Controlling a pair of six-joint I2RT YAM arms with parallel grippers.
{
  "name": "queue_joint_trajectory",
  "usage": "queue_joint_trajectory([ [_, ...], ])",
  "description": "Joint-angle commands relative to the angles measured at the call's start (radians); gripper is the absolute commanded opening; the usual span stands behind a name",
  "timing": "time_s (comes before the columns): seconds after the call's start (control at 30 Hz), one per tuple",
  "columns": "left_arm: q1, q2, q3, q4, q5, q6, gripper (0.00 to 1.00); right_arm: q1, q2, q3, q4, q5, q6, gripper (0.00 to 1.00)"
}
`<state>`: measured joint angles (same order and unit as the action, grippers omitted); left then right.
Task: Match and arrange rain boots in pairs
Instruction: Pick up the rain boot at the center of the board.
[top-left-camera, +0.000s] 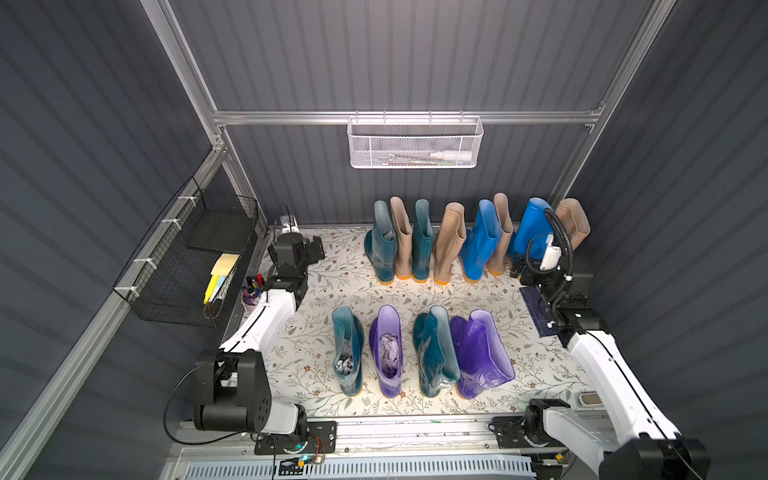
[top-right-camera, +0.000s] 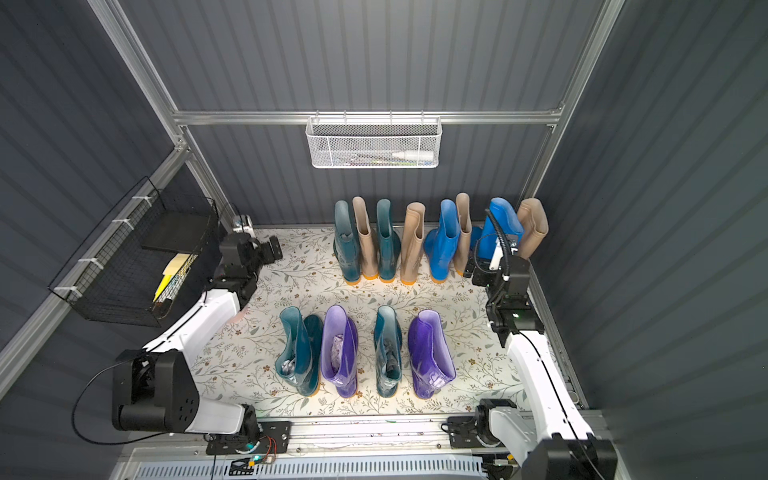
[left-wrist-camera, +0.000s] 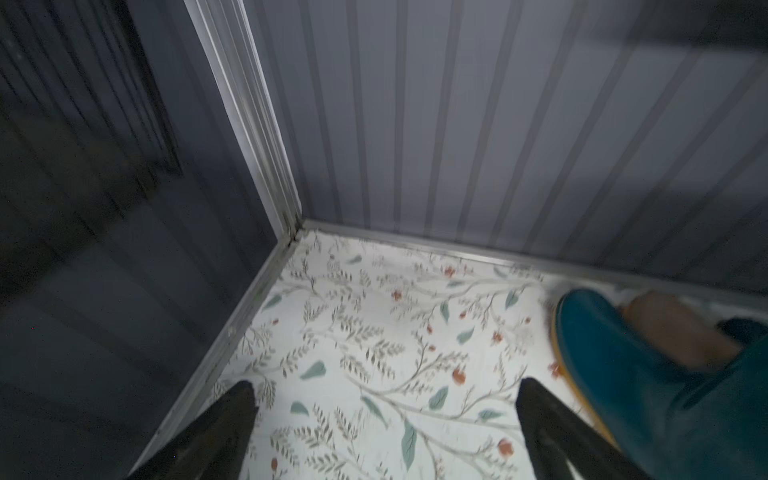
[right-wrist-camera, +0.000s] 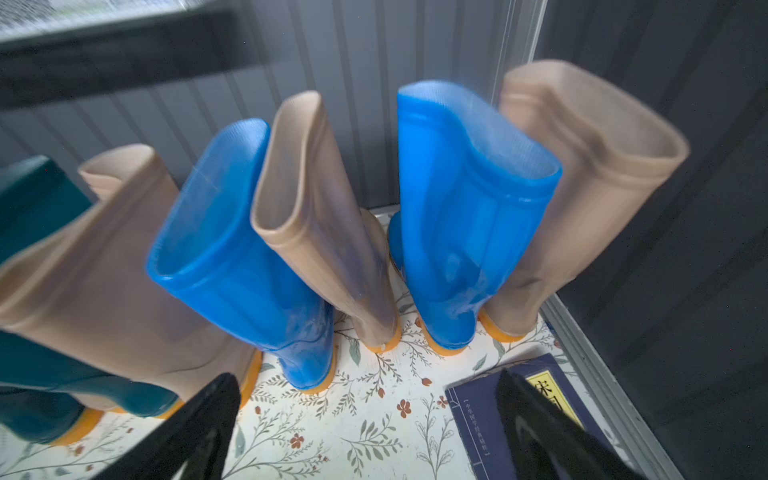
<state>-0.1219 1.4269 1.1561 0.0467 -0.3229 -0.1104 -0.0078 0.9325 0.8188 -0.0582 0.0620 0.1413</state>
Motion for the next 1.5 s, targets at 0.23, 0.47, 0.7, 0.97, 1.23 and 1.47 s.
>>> queue_joint_trajectory([
  [0.23, -0.214, 0.157, 0.656, -0.742, 0.026, -0.179, 1.0, 0.025, -0.027, 0.348, -0.371, -0.162, 0.021, 0.99],
  [0.47, -0.276, 0.273, 0.859, -0.889, 0.052, -0.294, 1.0, 0.032, 0.101, 0.522, -0.571, -0.26, 0.063, 0.99],
  [0.7, -0.371, 0.455, 1.074, -1.004, 0.012, -0.335, 1.0, 0.032, 0.132, 0.508, -0.595, -0.334, 0.089, 0.99],
  [0.97, -0.403, 0.624, 1.262, -1.112, 0.001, -0.371, 0.99, 0.034, 0.106, 0.449, -0.604, -0.363, 0.098, 0.99],
  [1.23, -0.403, 0.648, 1.251, -1.101, -0.005, -0.38, 0.92, 0.035, 0.099, 0.435, -0.608, -0.367, 0.092, 0.99],
  [1.47, -0.403, 0.675, 1.26, -1.084, 0.023, -0.375, 0.91, 0.034, 0.1, 0.433, -0.608, -0.361, 0.089, 0.99],
])
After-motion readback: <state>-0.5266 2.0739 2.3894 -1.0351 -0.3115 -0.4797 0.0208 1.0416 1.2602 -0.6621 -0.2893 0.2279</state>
